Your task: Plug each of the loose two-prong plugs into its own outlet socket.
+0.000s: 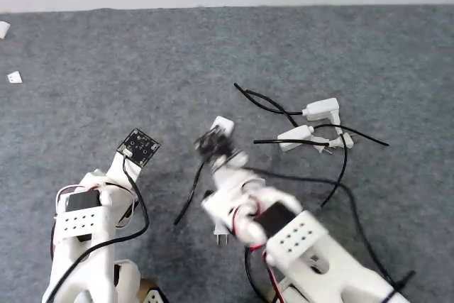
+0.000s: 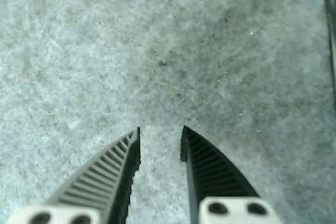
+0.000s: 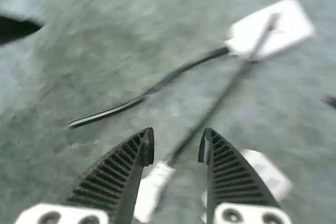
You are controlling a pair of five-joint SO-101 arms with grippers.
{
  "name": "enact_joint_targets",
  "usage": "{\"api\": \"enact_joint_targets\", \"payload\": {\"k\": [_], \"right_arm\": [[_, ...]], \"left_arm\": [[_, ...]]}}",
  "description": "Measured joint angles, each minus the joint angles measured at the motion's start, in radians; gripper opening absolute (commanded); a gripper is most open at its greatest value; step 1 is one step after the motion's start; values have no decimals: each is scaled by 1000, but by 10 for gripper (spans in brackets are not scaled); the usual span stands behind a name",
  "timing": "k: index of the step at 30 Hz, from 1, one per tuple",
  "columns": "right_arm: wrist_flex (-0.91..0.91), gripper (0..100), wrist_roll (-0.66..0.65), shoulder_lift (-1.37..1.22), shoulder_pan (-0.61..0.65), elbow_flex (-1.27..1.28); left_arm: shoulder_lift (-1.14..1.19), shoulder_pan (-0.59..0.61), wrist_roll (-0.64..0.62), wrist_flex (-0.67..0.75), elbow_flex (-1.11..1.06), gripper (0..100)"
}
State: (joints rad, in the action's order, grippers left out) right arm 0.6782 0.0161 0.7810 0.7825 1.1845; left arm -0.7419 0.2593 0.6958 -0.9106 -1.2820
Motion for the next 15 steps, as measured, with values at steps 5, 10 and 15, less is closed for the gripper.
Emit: {"api": "enact_joint_targets", "payload": {"k": [5,10,15], "right_arm": [[-43,141,26,-109,9,-3],[-12,140,83,-238,-5,-78],[-2,102,106,-295,-43,-123]], "left_arm": [[0,0,0,0,0,115],[0,0,0,11,0,115],[0,0,0,23,0,115]]}}
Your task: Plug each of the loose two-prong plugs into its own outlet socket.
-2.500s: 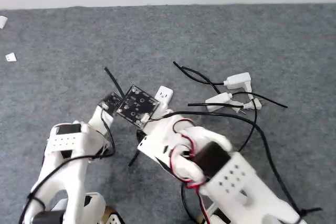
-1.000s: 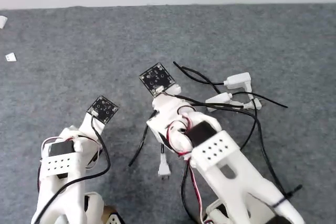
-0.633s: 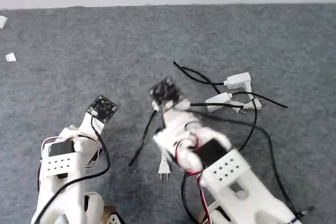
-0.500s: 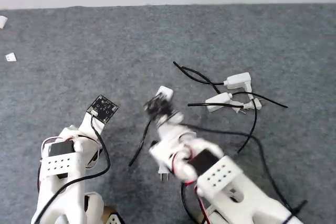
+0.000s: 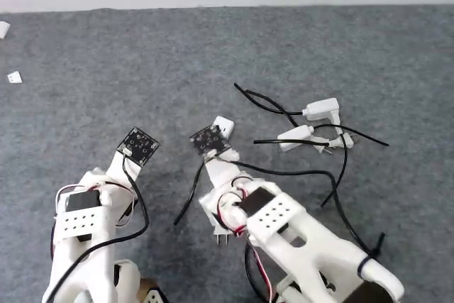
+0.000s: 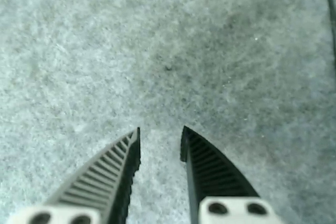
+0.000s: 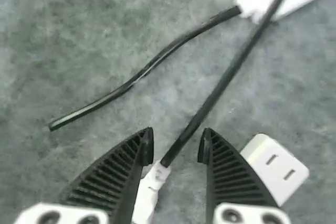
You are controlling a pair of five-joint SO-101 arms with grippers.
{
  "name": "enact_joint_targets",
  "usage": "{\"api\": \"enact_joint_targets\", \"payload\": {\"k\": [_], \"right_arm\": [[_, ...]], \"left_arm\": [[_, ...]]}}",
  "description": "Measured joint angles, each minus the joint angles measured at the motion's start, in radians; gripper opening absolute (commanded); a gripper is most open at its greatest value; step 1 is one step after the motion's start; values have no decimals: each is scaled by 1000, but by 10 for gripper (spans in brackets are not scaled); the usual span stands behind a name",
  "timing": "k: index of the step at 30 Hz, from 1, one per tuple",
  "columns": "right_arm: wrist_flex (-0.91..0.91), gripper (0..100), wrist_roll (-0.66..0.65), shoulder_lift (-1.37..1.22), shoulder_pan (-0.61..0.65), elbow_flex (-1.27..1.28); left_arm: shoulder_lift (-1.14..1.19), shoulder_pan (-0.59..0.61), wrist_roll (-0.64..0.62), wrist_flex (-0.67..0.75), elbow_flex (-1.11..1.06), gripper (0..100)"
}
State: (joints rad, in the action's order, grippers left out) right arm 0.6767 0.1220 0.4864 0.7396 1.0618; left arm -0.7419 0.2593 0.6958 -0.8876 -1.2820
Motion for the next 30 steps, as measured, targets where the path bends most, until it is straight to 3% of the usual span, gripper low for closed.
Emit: {"api": "enact_joint_targets", "payload": {"k": [15,25,30], "right_arm": [[31,145,41,-28,-54,-25],[236,145,126,-391,-54,-324],[259,144,130,-404,-51,-342]], "left_arm": [[0,0,0,0,0,115],[0,0,-3,0,0,116],[0,0,-3,0,0,116]]}}
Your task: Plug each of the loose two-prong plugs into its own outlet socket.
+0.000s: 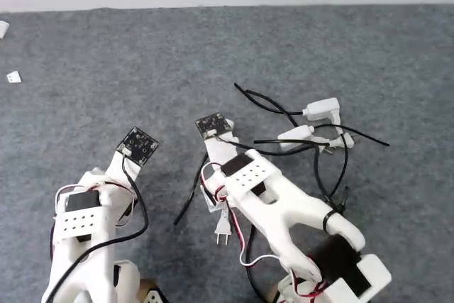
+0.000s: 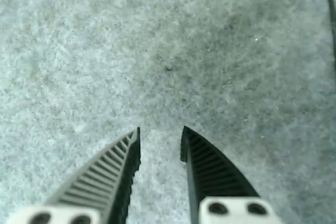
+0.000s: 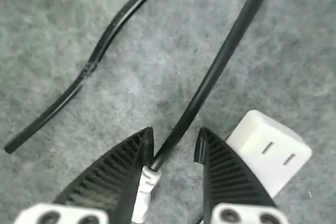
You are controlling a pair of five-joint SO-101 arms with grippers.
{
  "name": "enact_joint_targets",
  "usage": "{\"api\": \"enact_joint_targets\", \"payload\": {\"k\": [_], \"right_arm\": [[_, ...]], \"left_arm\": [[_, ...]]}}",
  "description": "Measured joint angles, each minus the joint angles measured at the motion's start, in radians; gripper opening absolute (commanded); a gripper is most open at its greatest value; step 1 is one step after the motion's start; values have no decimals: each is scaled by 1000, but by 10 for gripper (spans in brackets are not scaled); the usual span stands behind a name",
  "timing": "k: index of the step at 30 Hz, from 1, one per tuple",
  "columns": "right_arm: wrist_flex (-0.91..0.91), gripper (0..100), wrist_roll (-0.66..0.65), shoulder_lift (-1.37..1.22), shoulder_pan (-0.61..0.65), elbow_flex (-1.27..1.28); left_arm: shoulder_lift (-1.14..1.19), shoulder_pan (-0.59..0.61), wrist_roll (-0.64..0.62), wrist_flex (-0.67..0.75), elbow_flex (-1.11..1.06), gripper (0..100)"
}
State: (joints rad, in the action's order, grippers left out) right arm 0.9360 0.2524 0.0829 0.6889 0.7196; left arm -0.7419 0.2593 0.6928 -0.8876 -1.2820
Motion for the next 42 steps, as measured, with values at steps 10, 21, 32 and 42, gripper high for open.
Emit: {"api": "enact_joint_targets", "payload": {"k": [10,21,32,42], "right_arm": [[0,143,28,0,80,-2],[51,84,48,0,60,-25],[92,84,78,0,-9,-61],[106,80,78,-138,31,-115]], "left_arm": [[0,0,-14,15,0,117],[0,0,-26,31,0,117],[0,0,-48,31,0,117],[0,0,-48,43,0,117]]}}
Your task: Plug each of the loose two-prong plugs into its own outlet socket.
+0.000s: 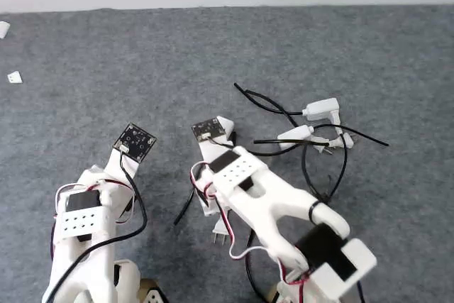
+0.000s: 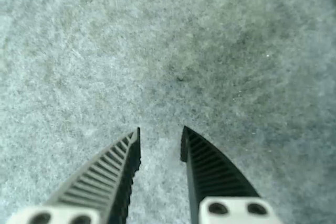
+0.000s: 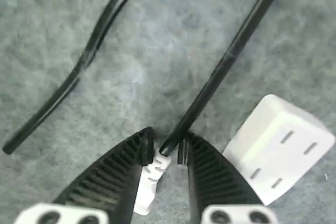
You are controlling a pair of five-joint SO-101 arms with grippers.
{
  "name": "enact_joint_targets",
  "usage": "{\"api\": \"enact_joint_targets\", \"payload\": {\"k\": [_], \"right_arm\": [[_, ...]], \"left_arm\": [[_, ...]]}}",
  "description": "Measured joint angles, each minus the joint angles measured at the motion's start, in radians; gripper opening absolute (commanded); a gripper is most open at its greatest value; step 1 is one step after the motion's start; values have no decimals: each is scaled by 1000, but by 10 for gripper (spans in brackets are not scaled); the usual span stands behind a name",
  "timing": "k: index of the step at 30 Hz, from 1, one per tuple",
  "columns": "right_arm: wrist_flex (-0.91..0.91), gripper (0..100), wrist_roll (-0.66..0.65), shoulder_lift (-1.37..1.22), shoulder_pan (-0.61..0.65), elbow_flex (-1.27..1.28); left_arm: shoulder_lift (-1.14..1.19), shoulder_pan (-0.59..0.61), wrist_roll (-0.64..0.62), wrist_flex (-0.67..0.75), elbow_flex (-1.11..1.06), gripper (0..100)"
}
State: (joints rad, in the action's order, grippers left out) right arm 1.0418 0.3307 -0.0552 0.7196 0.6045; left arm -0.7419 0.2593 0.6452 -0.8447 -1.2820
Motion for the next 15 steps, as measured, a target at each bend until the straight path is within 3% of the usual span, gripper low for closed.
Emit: {"api": "enact_joint_targets", "payload": {"k": [3,7,15], "right_arm": [[11,77,3,-23,-6,-25],[14,4,3,-23,-11,-26],[14,7,-25,137,-98,14]], "left_arm": [[0,0,0,0,0,117],[0,0,0,0,0,117],[0,0,-3,0,0,116]]}}
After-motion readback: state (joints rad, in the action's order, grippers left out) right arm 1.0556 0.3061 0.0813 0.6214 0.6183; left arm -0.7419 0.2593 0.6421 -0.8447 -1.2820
